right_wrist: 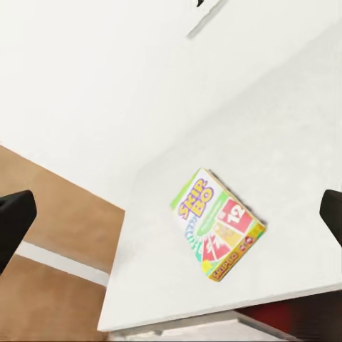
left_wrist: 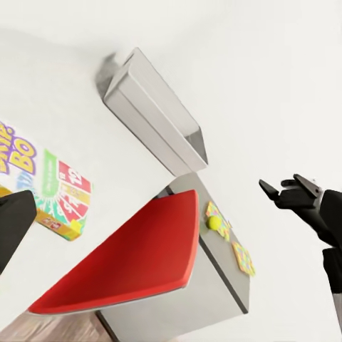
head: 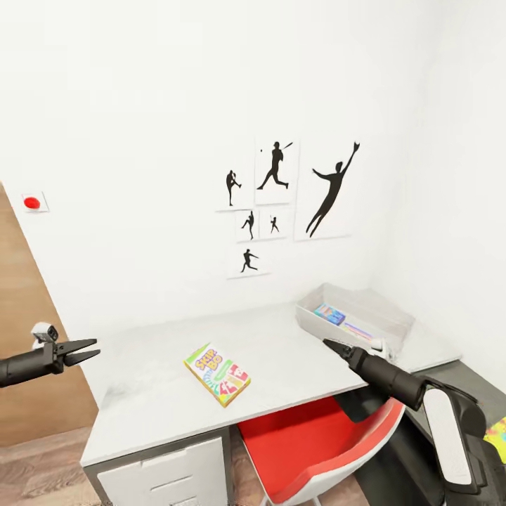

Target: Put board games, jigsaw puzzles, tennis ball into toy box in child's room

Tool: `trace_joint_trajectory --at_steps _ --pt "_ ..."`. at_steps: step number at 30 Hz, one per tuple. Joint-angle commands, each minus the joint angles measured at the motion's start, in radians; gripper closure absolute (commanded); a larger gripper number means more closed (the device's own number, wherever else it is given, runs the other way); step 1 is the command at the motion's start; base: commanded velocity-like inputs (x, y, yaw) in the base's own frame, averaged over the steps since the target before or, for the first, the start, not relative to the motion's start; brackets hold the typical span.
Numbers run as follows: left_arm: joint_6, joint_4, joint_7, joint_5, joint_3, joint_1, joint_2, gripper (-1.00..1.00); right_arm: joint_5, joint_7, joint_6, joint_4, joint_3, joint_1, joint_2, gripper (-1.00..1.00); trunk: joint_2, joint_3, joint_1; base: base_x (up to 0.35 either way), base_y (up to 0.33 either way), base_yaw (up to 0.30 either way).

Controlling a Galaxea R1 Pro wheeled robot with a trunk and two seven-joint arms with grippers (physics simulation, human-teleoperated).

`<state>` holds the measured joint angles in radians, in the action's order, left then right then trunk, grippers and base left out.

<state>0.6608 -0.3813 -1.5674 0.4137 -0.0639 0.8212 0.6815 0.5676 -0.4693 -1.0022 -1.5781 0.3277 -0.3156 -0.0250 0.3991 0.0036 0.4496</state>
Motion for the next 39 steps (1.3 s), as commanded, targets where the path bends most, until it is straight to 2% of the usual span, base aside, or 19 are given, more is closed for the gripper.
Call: trace_joint_trajectory --at_steps 1,3,4,5,6,7,8,9,12,13,14,15,17,19,21,26,30,39 --pt "0.011 0.001 -0.003 0.005 -0.007 0.001 0.001 -1.00 -0.007 0.010 -0.004 0.000 -0.028 0.000 0.002 -1.00 0.001 -0.001 0.000 0.000 0.000 0.250" --pt "0.011 0.001 -0.003 0.005 -0.007 0.001 0.003 -1.00 -0.007 0.029 -0.004 0.001 -0.058 -0.001 0.005 -1.00 0.001 -0.003 0.000 0.000 0.000 0.249" --pt "0.010 0.001 -0.003 0.005 -0.007 0.001 0.006 -1.00 -0.006 0.057 -0.004 0.003 -0.092 -0.001 0.014 -1.00 0.001 -0.004 0.000 0.000 0.000 0.246" --pt "0.010 0.001 -0.003 0.005 -0.007 0.001 0.006 -1.00 -0.006 0.073 -0.004 0.004 -0.109 -0.003 0.021 -1.00 0.001 -0.005 0.000 0.000 0.000 0.245" --pt "0.010 0.002 -0.003 0.005 -0.007 0.001 0.007 -1.00 -0.005 0.114 -0.005 0.009 -0.140 -0.010 0.040 -1.00 0.001 -0.007 0.000 0.000 0.000 0.242" --pt "0.010 0.002 -0.003 0.005 -0.007 0.001 0.008 -1.00 -0.005 0.138 -0.006 0.011 -0.153 -0.019 0.050 -1.00 0.001 -0.008 0.000 0.000 0.000 0.241" --pt "0.010 0.002 -0.003 0.006 -0.007 0.001 0.008 -1.00 -0.005 0.195 -0.012 0.015 -0.173 -0.052 0.072 -1.00 0.001 -0.009 0.000 0.000 0.000 0.239" --pt "0.010 0.002 -0.003 0.006 -0.007 0.001 0.008 -1.00 -0.004 0.227 -0.015 0.018 -0.182 -0.074 0.082 -1.00 0.001 -0.010 0.000 0.000 0.000 0.239" --pt "0.010 0.002 -0.003 0.006 -0.007 0.001 0.010 -1.00 0.004 0.435 -0.030 0.096 -0.230 -0.221 0.128 -1.00 0.001 -0.013 0.000 0.000 0.000 0.237" --pt "0.010 0.002 -0.003 0.006 -0.007 0.001 0.010 -1.00 0.005 0.465 -0.030 0.118 -0.239 -0.247 0.134 -1.00 0.001 -0.015 0.000 0.000 0.000 0.236" --pt "0.010 0.002 -0.003 0.006 -0.007 0.001 0.010 -1.00 0.007 0.519 -0.031 0.169 -0.257 -0.301 0.146 -1.00 0.001 -0.016 0.000 0.000 0.000 0.236" --pt "0.010 0.002 -0.003 0.006 -0.007 0.001 0.010 -1.00 0.008 0.543 -0.031 0.198 -0.264 -0.327 0.152 -1.00 0.001 -0.017 0.000 0.000 0.000 0.236" --pt "0.010 0.002 -0.003 0.006 -0.007 0.001 0.010 -1.00 0.009 0.616 -0.026 0.335 -0.281 -0.426 0.168 -1.00 0.001 -0.019 0.000 0.000 0.000 0.235" --pt "0.010 0.002 -0.003 0.006 -0.007 0.001 0.010 -1.00 0.009 0.642 -0.020 0.408 -0.285 -0.469 0.172 -1.00 0.001 -0.022 0.000 0.000 0.000 0.234" --pt "0.010 0.002 -0.003 0.006 -0.007 0.001 0.010 -1.00 0.008 0.674 0.006 0.542 -0.289 -0.534 0.176 -1.00 0.001 -0.024 0.000 0.000 0.000 0.233" --pt "0.010 0.002 -0.003 0.006 -0.007 0.001 0.011 -1.00 0.002 0.693 0.064 0.684 -0.292 -0.598 0.176 -1.00 0.001 -0.030 0.000 0.000 0.000 0.230" --pt "0.010 0.003 -0.003 0.006 -0.007 0.001 0.012 -1.00 -0.002 0.709 0.089 0.744 -0.292 -0.622 0.170 -1.00 0.001 -0.034 0.000 0.000 0.000 0.196" --pt "0.010 0.004 -0.003 0.005 -0.005 0.001 0.012 -1.00 -0.004 0.738 0.101 0.767 -0.288 -0.629 0.161 -1.00 0.001 -0.036 0.000 0.000 0.000 0.035"
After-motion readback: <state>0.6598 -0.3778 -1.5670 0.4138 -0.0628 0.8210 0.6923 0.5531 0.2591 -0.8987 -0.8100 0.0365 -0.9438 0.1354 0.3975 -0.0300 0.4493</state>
